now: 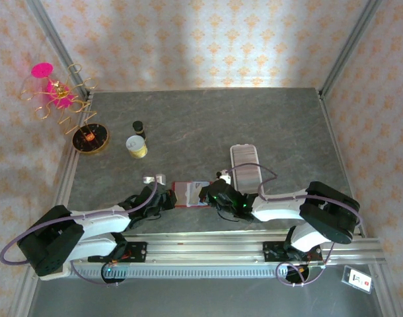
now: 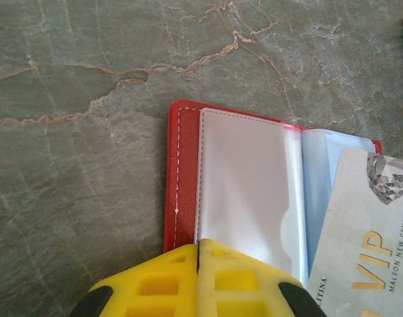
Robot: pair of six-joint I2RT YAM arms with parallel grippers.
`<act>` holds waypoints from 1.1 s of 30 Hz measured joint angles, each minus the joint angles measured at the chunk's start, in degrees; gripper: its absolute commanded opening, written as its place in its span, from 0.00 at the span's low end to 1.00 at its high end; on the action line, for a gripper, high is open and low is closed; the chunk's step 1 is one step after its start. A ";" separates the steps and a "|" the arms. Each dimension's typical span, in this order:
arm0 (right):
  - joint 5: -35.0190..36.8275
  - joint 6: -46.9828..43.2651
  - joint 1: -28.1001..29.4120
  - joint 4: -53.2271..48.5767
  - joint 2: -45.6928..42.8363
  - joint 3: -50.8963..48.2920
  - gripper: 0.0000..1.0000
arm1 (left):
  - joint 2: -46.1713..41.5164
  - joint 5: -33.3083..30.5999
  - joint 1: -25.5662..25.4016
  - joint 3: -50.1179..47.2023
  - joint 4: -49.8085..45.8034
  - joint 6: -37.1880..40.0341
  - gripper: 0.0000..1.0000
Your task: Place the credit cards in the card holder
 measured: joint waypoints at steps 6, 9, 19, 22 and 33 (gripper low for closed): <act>-0.11 0.00 0.00 0.42 0.02 0.00 0.00 | 0.00 0.00 0.00 0.00 0.00 0.00 0.07; -0.28 0.00 0.00 1.01 0.02 0.00 0.00 | 0.00 0.00 0.00 0.00 0.00 0.00 0.07; -1.55 0.02 0.00 2.69 1.51 0.00 0.00 | 0.00 0.00 0.00 0.00 0.00 0.00 0.06; -1.77 0.04 0.00 3.43 1.60 -0.02 0.00 | 0.00 0.00 0.00 0.00 0.00 0.00 0.06; -1.97 0.04 0.00 4.28 1.60 -0.70 0.00 | -1.11 -0.02 0.00 -0.46 -0.50 0.00 0.06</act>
